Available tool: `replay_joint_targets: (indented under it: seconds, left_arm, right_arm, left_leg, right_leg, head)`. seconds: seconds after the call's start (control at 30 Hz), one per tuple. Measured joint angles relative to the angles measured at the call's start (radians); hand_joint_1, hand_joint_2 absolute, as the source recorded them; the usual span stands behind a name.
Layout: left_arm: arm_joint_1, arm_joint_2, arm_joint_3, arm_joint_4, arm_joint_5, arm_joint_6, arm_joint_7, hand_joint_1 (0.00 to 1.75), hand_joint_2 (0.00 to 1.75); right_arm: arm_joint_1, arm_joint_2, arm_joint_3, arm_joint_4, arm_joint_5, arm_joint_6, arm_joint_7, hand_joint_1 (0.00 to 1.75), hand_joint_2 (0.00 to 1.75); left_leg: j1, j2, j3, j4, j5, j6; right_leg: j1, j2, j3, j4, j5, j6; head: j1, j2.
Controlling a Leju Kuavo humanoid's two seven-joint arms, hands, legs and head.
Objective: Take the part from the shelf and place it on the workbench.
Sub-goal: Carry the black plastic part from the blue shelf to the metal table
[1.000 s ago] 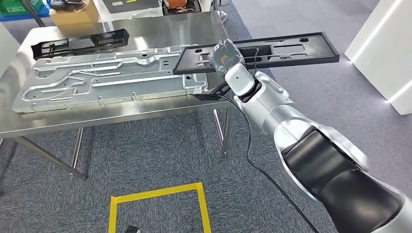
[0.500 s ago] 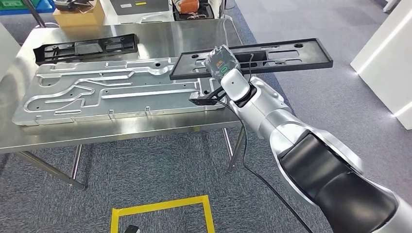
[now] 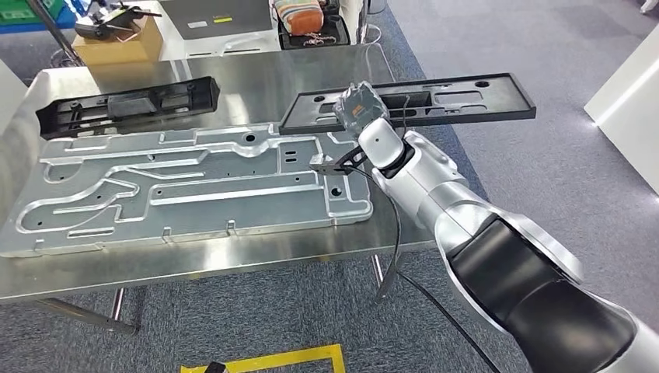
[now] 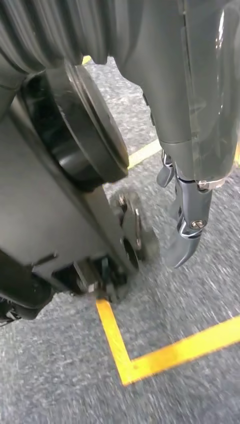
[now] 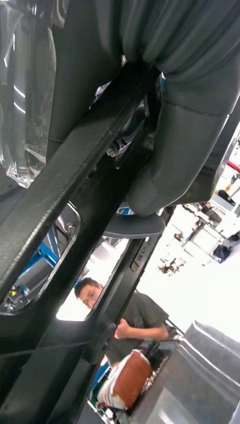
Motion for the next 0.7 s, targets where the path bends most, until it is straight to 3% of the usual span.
replay_joint_targets:
  seconds: [0.03, 0.07, 0.1, 0.17, 0.2, 0.23, 0.3, 0.37, 0.4, 0.47, 0.5, 0.53, 0.57, 0.63, 0.67, 0.7]
  left_arm:
    - [0.003, 0.000, 0.000, 0.000, 0.000, 0.000, 0.000, 0.00, 1.75]
    - [0.006, 0.000, 0.000, 0.000, 0.000, 0.000, 0.000, 0.00, 1.75]
    - [0.010, 0.000, 0.000, 0.000, 0.001, -0.001, -0.001, 0.00, 1.75]
    - [0.018, 0.000, 0.000, 0.002, 0.003, -0.002, -0.001, 0.00, 1.75]
    - [0.020, 0.000, 0.000, 0.003, 0.004, -0.002, -0.002, 0.00, 1.75]
    - [0.020, 0.000, 0.001, 0.004, 0.005, -0.002, -0.003, 0.00, 1.75]
    - [0.011, 0.001, 0.001, 0.003, 0.007, 0.000, -0.006, 0.00, 1.75]
    - [0.002, 0.002, 0.001, 0.002, 0.009, 0.003, -0.008, 0.00, 1.75]
    - [0.000, 0.002, 0.001, 0.001, 0.010, 0.005, -0.008, 0.00, 1.75]
    - [-0.003, 0.002, 0.002, 0.001, 0.011, 0.007, -0.009, 0.00, 1.75]
    - [-0.002, 0.002, 0.002, 0.001, 0.011, 0.008, -0.009, 0.00, 1.75]
    - [0.000, 0.002, 0.003, 0.001, 0.010, 0.008, -0.009, 0.00, 1.75]
    - [0.003, 0.002, 0.003, 0.002, 0.010, 0.009, -0.010, 0.00, 1.75]
    - [0.010, 0.000, 0.003, 0.002, 0.008, 0.009, -0.010, 0.00, 1.75]
    - [0.012, -0.002, 0.004, 0.002, 0.007, 0.009, -0.011, 0.00, 1.75]
    - [0.012, -0.004, 0.004, 0.002, 0.006, 0.009, -0.012, 0.00, 1.75]
  right_arm:
    - [0.004, 0.001, 0.000, 0.000, 0.000, 0.001, 0.000, 1.75, 1.75]
    - [0.008, 0.002, 0.000, 0.000, 0.000, 0.002, 0.000, 1.75, 1.75]
    - [0.012, 0.003, 0.000, 0.001, 0.000, 0.003, 0.000, 1.75, 1.75]
    - [0.019, 0.006, 0.000, 0.003, 0.000, 0.004, 0.000, 1.75, 1.75]
    - [0.022, 0.008, 0.000, 0.003, 0.000, 0.005, -0.001, 1.75, 1.75]
    - [0.021, 0.010, 0.000, 0.003, 0.000, 0.006, -0.002, 1.75, 1.75]
    - [0.011, 0.014, 0.000, -0.001, 0.000, 0.006, -0.003, 1.75, 1.75]
    - [-0.001, 0.016, 0.000, -0.006, 0.000, 0.005, -0.003, 1.75, 1.75]
    - [-0.003, 0.017, 0.000, -0.007, 0.000, 0.005, -0.003, 1.75, 1.75]
    - [0.003, 0.018, 0.000, -0.007, 0.000, 0.004, -0.005, 1.75, 1.75]
    - [0.011, 0.019, 0.000, -0.006, 0.000, 0.002, -0.006, 1.75, 1.75]
    - [0.019, 0.020, 0.000, -0.006, 0.000, 0.000, -0.008, 1.75, 1.75]
    - [0.026, 0.021, -0.001, -0.005, -0.001, -0.003, -0.010, 1.75, 1.75]
    - [0.033, 0.024, -0.004, -0.005, -0.002, -0.019, -0.013, 1.75, 1.75]
    - [0.035, 0.027, -0.006, -0.005, -0.003, -0.030, -0.016, 1.75, 1.75]
    - [0.039, 0.032, -0.009, -0.004, -0.004, -0.040, -0.020, 1.75, 1.75]
  left_leg:
    - [0.004, 0.001, -0.020, -0.025, -0.030, -0.006]
    - [0.009, 0.003, -0.034, -0.067, -0.025, -0.011]
    - [0.015, 0.004, -0.043, -0.125, 0.037, -0.014]
    - [0.018, 0.010, -0.052, -0.234, 0.230, -0.013]
    - [0.016, 0.012, -0.052, -0.259, 0.301, -0.009]
    - [0.012, 0.013, -0.051, -0.264, 0.326, -0.002]
    - [0.006, 0.011, -0.042, -0.249, 0.308, 0.015]
    - [0.005, 0.010, -0.026, -0.249, 0.288, 0.030]
    - [0.005, 0.010, -0.016, -0.250, 0.277, 0.034]
    - [0.005, 0.008, 0.004, -0.251, 0.255, 0.037]
    - [0.005, 0.006, 0.015, -0.251, 0.243, 0.037]
    - [0.005, 0.002, 0.027, -0.251, 0.232, 0.036]
    - [0.005, -0.001, 0.040, -0.251, 0.222, 0.035]
    - [0.005, -0.005, 0.062, -0.251, 0.201, 0.030]
    - [0.004, -0.006, 0.069, -0.252, 0.194, 0.026]
    - [0.004, -0.007, 0.074, -0.253, 0.188, 0.021]
  right_leg:
    - [-0.003, 0.000, 0.024, 0.000, -0.019, 0.004]
    - [-0.005, 0.000, 0.049, 0.000, -0.040, 0.008]
    - [-0.006, 0.000, 0.072, 0.000, -0.062, 0.012]
    - [-0.006, 0.003, 0.111, 0.009, -0.106, 0.024]
    - [-0.007, 0.006, 0.123, 0.014, -0.126, 0.031]
    - [-0.009, 0.007, 0.134, 0.018, -0.143, 0.039]
    - [-0.017, 0.006, 0.148, 0.020, -0.168, 0.055]
    - [-0.022, -0.001, 0.124, 0.080, -0.198, 0.065]
    - [-0.022, -0.004, 0.084, 0.146, -0.218, 0.068]
    - [-0.022, -0.007, -0.030, 0.299, -0.245, 0.073]
    - [-0.022, -0.008, -0.080, 0.345, -0.236, 0.074]
    - [-0.022, -0.009, -0.113, 0.351, -0.204, 0.072]
    - [-0.020, -0.010, -0.128, 0.317, -0.152, 0.068]
    - [-0.012, -0.011, -0.119, 0.182, -0.027, 0.052]
    - [-0.006, -0.012, -0.110, 0.129, 0.014, 0.044]
    - [-0.001, -0.012, -0.103, 0.096, 0.035, 0.038]
  head:
    - [0.000, 0.000]
    - [0.000, 0.000]
    - [0.000, 0.000]
    - [0.000, 0.000]
    - [0.000, 0.000]
    - [0.000, 0.000]
    - [0.000, 0.000]
    - [0.000, 0.000]
    - [0.000, 0.000]
    - [0.000, 0.000]
    - [0.000, 0.000]
    - [0.000, 0.000]
    - [0.000, 0.000]
    - [0.000, 0.000]
    - [0.000, 0.000]
    - [0.000, 0.000]
